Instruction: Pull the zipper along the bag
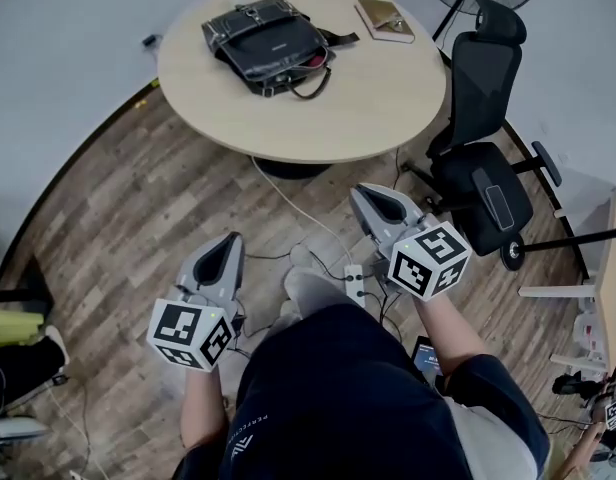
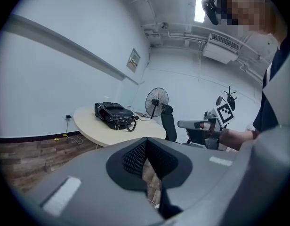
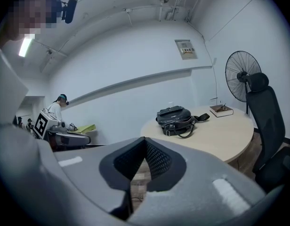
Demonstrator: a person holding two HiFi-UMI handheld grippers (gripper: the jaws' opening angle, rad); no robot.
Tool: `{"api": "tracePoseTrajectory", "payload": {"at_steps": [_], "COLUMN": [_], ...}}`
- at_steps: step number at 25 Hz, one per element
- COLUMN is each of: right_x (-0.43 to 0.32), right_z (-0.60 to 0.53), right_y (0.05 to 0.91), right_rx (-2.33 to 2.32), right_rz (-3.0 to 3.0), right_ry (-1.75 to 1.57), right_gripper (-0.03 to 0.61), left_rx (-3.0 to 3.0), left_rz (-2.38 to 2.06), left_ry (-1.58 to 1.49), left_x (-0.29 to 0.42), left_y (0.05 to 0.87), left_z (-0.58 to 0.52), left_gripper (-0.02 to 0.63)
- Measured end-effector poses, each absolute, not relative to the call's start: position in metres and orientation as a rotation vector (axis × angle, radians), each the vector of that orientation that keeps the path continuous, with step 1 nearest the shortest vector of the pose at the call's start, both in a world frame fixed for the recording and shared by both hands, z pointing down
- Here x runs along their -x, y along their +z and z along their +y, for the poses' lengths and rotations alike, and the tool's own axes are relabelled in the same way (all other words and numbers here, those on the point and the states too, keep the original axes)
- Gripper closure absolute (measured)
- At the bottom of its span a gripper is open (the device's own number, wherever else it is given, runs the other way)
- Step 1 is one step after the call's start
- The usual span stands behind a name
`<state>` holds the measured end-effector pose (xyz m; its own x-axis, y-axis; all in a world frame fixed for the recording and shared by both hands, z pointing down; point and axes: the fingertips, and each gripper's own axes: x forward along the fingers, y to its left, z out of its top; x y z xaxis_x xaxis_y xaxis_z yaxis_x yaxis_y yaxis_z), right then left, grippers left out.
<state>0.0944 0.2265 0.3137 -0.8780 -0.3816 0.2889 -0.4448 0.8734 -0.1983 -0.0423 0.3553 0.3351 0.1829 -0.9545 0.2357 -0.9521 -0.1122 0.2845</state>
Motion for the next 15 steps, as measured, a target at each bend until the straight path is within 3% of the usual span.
{"api": "tracePoseTrajectory", "payload": {"at_steps": [15], "right_x": [-0.054], "right_z": [0.090], "right_y": [0.321], "right_rx": [-0.585], "right_rz": [-2.820], "right_ry": [0.363], "right_gripper": [0.574], "left_rx": [-2.042], "left_rz": [-1.824], "left_ry": [0.026], "left_x": [0.096], "left_y": [0.335], "left_z": [0.228], "left_gripper": [0.595]}}
